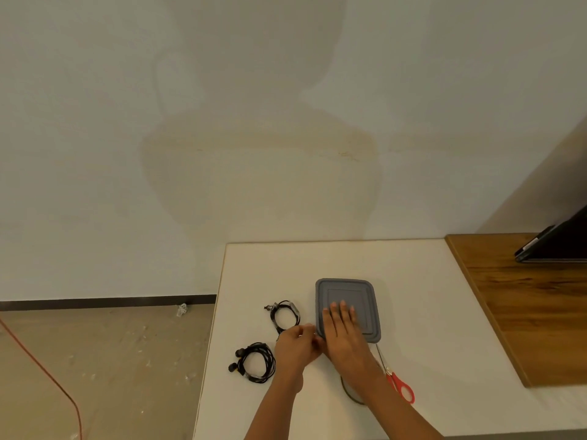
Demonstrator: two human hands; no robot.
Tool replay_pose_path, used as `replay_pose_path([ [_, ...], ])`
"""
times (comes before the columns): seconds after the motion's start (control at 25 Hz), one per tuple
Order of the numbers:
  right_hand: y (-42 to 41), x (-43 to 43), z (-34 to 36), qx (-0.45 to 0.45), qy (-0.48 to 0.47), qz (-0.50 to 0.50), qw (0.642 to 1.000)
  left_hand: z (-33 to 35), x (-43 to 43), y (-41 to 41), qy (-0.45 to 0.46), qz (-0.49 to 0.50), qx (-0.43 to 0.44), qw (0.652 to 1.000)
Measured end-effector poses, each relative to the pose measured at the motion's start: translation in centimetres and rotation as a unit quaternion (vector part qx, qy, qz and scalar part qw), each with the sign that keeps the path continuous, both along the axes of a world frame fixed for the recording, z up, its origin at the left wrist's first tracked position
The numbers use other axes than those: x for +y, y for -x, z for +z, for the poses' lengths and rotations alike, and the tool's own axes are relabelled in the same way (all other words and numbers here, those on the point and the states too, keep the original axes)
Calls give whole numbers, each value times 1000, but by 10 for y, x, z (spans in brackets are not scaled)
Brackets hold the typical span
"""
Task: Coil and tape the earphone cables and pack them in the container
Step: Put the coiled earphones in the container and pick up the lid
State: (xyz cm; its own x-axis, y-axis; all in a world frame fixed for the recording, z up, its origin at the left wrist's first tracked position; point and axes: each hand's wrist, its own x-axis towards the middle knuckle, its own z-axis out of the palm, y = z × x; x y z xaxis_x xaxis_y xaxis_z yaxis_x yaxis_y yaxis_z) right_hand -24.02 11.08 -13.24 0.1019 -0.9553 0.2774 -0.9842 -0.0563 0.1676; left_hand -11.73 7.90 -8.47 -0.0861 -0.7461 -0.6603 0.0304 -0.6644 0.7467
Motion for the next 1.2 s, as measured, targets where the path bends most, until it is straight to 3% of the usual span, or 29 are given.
replay_pose_path([
  [0.08, 5, 1, -3, 37, 31, 44, 998, -3, -1, 0, -4, -4, 8, 1000],
  [0.2, 18, -13, 16, 13, 87, 113, 990, -5, 0, 4, 7, 8, -8, 1000],
  [0.28, 21, -16, 41, -63, 145, 105, 982, -4, 1, 9, 23, 14, -54, 998],
  [0.36, 24, -14, 79, -256, 222, 6, 941, -1, 2, 11, 29, 22, -80, 996],
  [0.44, 47, -8, 102, -468, 313, -178, 807, 3, 3, 11, 17, 35, -71, 997],
  [0.56, 101, 7, 94, -606, 405, -400, 556, 9, 3, 10, 9, 43, -56, 997],
  [0.6, 110, 14, 87, -634, 388, -451, 494, 9, 2, 10, 11, 41, -57, 997],
  [0.64, 114, 20, 79, -654, 357, -488, 455, 10, 2, 10, 14, 39, -58, 997],
  [0.68, 115, 26, 71, -656, 323, -521, 440, 11, 1, 10, 14, 38, -59, 997],
  [0.72, 117, 32, 64, -648, 287, -549, 443, 12, 1, 10, 13, 42, -58, 997],
  [0.8, 118, 39, 63, -599, 213, -598, 489, 16, 1, 5, 10, 68, -59, 996],
  [0.88, 112, 36, 79, -492, 179, -637, 566, 19, -4, -11, 36, 117, -96, 988],
  [0.92, 102, 29, 87, -456, 226, -606, 611, 18, -9, -21, 59, 132, -138, 980],
  [1.0, 58, 12, 104, -463, 263, -394, 749, 11, -22, -40, 99, 134, -209, 964],
  [1.04, 31, -2, 107, -476, 211, -275, 808, 8, -28, -46, 106, 119, -232, 959],
  [1.12, -17, -34, 103, -457, 16, -127, 880, 2, -37, -48, 110, 61, -281, 951],
  [1.2, -57, -61, 90, -361, -168, -96, 912, 1, -40, -43, 126, 2, -327, 937],
])
